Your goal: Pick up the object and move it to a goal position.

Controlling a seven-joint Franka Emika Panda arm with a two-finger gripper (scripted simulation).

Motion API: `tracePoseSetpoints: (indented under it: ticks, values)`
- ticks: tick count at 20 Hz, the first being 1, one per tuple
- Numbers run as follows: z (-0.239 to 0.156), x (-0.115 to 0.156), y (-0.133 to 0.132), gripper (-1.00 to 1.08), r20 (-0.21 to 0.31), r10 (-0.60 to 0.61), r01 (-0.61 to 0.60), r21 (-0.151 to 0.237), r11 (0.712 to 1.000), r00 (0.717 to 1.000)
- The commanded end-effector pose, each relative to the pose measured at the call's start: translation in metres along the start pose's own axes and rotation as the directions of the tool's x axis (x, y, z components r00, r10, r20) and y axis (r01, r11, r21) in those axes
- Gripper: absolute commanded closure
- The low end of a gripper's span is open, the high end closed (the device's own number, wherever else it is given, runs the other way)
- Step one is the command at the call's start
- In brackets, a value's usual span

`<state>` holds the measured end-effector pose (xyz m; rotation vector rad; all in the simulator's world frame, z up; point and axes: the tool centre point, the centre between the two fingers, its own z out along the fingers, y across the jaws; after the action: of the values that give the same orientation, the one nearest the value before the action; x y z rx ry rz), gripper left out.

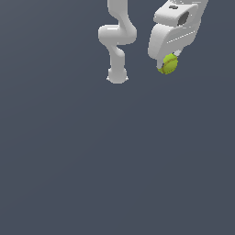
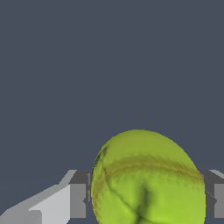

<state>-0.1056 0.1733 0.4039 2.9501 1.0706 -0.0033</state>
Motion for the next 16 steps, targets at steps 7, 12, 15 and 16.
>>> tracePoseSetpoints:
  ticks: [7, 12, 15, 16]
  values:
    - [-0.069, 0.005, -0.05, 1.08, -0.002, 0.001, -0.001, 0.001, 1.0, 1.0]
    - [-0.091, 0.008, -0.066, 1.08, -0.002, 0.001, -0.001, 0.002, 1.0, 1.0]
    - [-0.098, 0.009, -0.071, 1.08, -0.003, 0.002, -0.002, 0.002, 1.0, 1.0]
    - [-0.099, 0.009, -0.072, 1.08, -0.003, 0.002, -0.002, 0.002, 1.0, 1.0]
